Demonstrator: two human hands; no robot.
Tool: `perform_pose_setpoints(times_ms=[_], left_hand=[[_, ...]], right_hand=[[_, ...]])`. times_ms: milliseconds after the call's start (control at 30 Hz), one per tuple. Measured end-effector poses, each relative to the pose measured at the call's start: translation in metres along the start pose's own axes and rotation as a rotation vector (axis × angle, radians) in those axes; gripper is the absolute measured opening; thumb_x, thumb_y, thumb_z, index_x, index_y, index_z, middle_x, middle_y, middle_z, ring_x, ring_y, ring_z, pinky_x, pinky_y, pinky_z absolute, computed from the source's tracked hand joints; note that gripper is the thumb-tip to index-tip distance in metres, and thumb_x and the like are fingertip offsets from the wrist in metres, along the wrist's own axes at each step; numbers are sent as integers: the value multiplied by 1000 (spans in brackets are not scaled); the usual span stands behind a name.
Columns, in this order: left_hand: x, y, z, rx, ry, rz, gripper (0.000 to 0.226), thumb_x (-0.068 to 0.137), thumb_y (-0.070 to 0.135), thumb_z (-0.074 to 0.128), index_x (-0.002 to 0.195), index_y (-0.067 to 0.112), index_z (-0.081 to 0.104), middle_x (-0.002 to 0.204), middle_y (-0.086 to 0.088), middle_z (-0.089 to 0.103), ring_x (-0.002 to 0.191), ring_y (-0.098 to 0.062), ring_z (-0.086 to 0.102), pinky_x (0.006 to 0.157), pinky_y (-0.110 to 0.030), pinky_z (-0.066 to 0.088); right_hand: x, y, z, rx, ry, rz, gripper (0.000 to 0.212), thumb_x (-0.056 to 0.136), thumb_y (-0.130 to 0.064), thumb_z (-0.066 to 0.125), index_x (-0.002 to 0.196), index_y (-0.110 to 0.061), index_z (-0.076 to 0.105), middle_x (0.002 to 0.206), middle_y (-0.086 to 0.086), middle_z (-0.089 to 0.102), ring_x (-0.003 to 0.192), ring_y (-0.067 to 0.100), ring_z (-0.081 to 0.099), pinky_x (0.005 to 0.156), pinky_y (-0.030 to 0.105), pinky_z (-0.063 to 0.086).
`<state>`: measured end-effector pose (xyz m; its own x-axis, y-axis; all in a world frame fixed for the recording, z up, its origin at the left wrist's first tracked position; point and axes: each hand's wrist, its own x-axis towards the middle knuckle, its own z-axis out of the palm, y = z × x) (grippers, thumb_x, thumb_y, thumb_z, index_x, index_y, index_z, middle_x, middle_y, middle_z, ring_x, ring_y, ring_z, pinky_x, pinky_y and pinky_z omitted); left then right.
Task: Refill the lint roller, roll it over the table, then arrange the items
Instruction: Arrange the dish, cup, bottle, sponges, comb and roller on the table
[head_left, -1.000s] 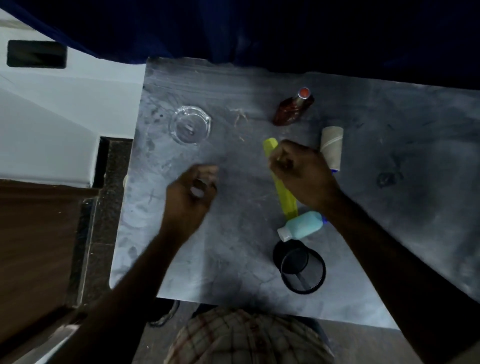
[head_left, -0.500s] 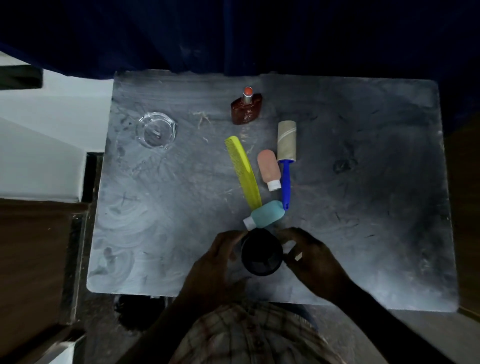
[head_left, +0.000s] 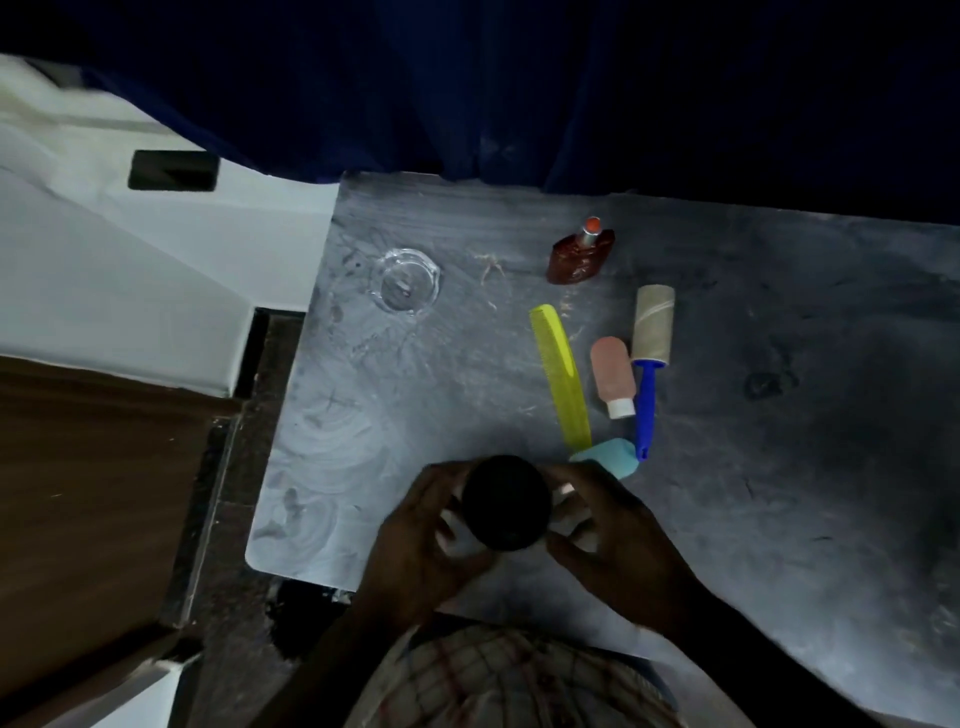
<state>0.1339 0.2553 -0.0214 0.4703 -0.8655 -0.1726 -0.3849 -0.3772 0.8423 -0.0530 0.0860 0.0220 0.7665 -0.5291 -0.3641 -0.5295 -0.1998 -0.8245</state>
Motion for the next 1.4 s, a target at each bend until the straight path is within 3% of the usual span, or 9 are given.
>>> perform_pose_setpoints(times_ms=[100, 200, 400, 533, 767, 867, 1133, 1300, 1400], left_hand=[[27, -13, -28, 7, 134, -5, 79, 68, 45, 90, 137, 56, 55, 126, 28, 60, 97, 1, 67, 65, -12, 56], [59, -27, -52, -43, 241, -20, 76, 67, 44, 90, 135, 56, 58, 122, 23, 62, 92, -7, 68, 61, -22, 60], [113, -56, -73, -190, 380, -53, 77, 66, 35, 97, 136, 30, 65, 119, 13, 69, 92, -17, 71, 64, -34, 60], [126, -75, -84, -130, 378, -37, 78, 69, 19, 104, 137, 26, 66, 121, 16, 72, 86, -2, 71, 63, -13, 56], [123, -91, -89, -75, 394, -55, 79, 70, 31, 103, 138, 35, 63, 126, 16, 69, 90, -9, 75, 70, -28, 63], [122, -91, -89, -72, 420, -62, 77, 71, 43, 98, 139, 36, 62, 127, 22, 68, 91, -6, 75, 71, -22, 62], [121, -88, -85, -64, 455, -75, 79, 72, 46, 95, 141, 31, 60, 127, 24, 66, 88, -6, 75, 70, -21, 60], [118, -88, -83, -81, 471, -91, 80, 70, 53, 93, 139, 28, 61, 131, 9, 69, 90, -6, 74, 69, -17, 59], [116, -88, -79, -80, 483, -121, 81, 67, 53, 94, 138, 30, 61, 131, 7, 68, 90, -11, 74, 66, -33, 65]], right_hand=[[45, -28, 11, -38, 57, -118, 66, 79, -23, 76, 140, -23, 51, 135, -9, 54, 120, 6, 59, 97, 23, 52], [93, -50, 24, -51, 83, -138, 72, 79, -23, 77, 145, -21, 48, 140, -3, 53, 127, 12, 55, 104, 33, 51], [169, -72, 45, -56, 101, -114, 76, 77, -27, 82, 145, -25, 48, 132, -2, 55, 102, 16, 69, 89, 42, 59], [193, -75, 57, -89, 100, -111, 75, 76, -31, 81, 143, -29, 48, 125, -3, 56, 98, 15, 70, 88, 43, 59], [205, -75, 71, -112, 70, -81, 74, 76, -30, 79, 142, -30, 47, 124, -3, 57, 106, 15, 65, 93, 43, 56], [209, -77, 75, -123, 71, -79, 74, 75, -26, 79, 142, -29, 47, 125, -2, 57, 111, 17, 64, 95, 42, 55], [214, -77, 75, -124, 53, -67, 78, 73, -30, 79, 144, -30, 46, 126, -4, 56, 106, 15, 66, 92, 41, 57], [214, -74, 75, -110, 51, -95, 78, 72, -31, 81, 142, -29, 47, 125, -3, 57, 103, 15, 67, 92, 39, 57], [213, -70, 74, -104, 46, -110, 79, 71, -31, 82, 142, -28, 48, 126, -4, 57, 100, 14, 68, 92, 39, 57]])
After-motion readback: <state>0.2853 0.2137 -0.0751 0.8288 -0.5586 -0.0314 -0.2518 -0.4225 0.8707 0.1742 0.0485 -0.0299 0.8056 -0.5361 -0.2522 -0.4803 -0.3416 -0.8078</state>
